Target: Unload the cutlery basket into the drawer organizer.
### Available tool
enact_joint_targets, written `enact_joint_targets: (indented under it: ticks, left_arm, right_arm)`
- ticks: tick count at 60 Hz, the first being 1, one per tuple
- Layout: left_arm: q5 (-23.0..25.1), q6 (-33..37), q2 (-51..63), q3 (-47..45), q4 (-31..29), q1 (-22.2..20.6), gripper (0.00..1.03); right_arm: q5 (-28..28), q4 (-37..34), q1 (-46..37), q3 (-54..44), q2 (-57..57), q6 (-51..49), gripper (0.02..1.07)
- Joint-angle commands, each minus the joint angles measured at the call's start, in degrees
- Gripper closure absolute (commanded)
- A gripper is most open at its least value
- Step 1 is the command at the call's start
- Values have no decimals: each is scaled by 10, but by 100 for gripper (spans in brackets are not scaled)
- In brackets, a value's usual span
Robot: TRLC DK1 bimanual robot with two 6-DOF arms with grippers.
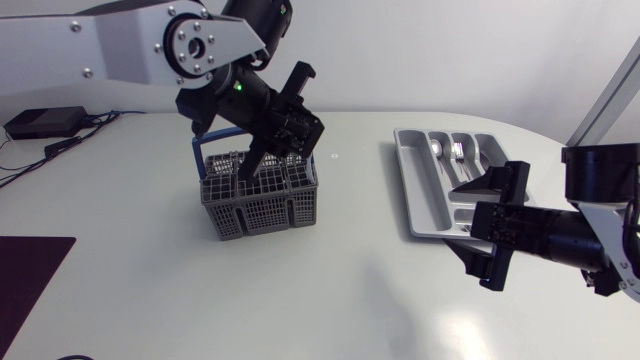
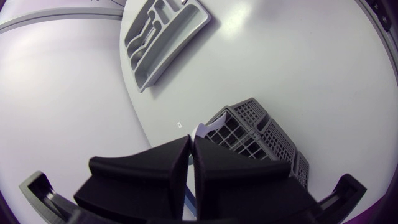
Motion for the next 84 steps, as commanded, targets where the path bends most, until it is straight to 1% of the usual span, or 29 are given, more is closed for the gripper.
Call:
enact_joint_targets:
  ticks: [1, 15, 21, 28, 32, 36, 40, 41, 42, 43, 44, 47, 51, 55, 58, 59, 61, 64, 67, 71, 74, 76, 80, 84]
  left_arm:
    - [3, 27, -21, -29, 16, -6, 94]
    - [10, 32, -47, -31, 19, -7, 94]
    - [12, 30, -60, -30, 20, -6, 94]
    - [17, -30, -74, -16, 24, -14, 94]
    - [18, -108, -80, -1, 29, -32, 94]
    - [17, -183, -82, 3, 23, -49, 94]
    - [17, -263, -81, 6, 25, -72, 94]
    - [15, -303, -76, 13, 25, -79, 94]
    - [14, -320, -73, 17, 25, -82, 94]
    - [10, -355, -66, 27, 22, -87, 94]
    - [10, -372, -62, 32, 20, -90, 94]
    - [8, -454, -47, 53, 9, -104, 93]
    - [7, -553, -25, 82, -2, -109, 92]
    - [9, -653, 6, 126, -31, -111, 92]
    - [11, -714, 24, 147, -45, -110, 92]
    - [13, -724, 27, 151, -48, -111, 92]
    - [25, -771, 39, 166, -63, -111, 92]
    - [27, -820, 47, 175, -71, -115, 92]
    - [44, -857, 52, 181, -77, -118, 92]
    - [64, -896, 61, 187, -89, -121, 93]
    - [84, -917, 65, 189, -96, -123, 93]
    - [86, -927, 66, 189, -98, -123, 93]
    - [95, -944, 68, 188, -102, -124, 93]
    - [100, -953, 71, 187, -102, -123, 93]
  right_arm:
    - [10, -8, 10, -19, -8, 14, 6]
    - [10, -14, 12, -22, -26, 18, 6]
    - [10, -5, 12, -22, -34, 34, 6]
    - [7, 16, 12, -14, -50, 87, 6]
    - [0, 16, 12, -5, -60, 122, 6]
    - [-2, 16, 16, -2, -67, 149, 10]
    - [-1, 17, 26, -2, -72, 180, 10]
    - [-1, 17, 30, -1, -73, 189, 10]
    - [-1, 18, 32, -1, -75, 196, 10]
    - [-1, 18, 36, 0, -76, 203, 10]
    - [-1, 19, 39, 0, -77, 210, 10]
    - [2, 25, 51, -1, -82, 234, 10]
    - [13, 26, 71, 1, -89, 257, 11]
    - [27, 35, 88, 3, -94, 281, 13]
    - [34, 40, 99, 5, -96, 295, 13]
    - [41, 43, 106, 5, -97, 300, 13]
    - [58, 54, 119, 5, -98, 309, 13]
    - [84, 67, 140, 6, -100, 323, 14]
    - [102, 77, 154, 8, -102, 335, 18]
    - [131, 95, 172, 13, -100, 343, 20]
    - [150, 106, 183, 17, -95, 349, 21]
    - [157, 113, 184, 20, -93, 352, 23]
    - [165, 127, 184, 28, -86, 360, 30]
    - [166, 131, 184, 36, -80, 368, 32]
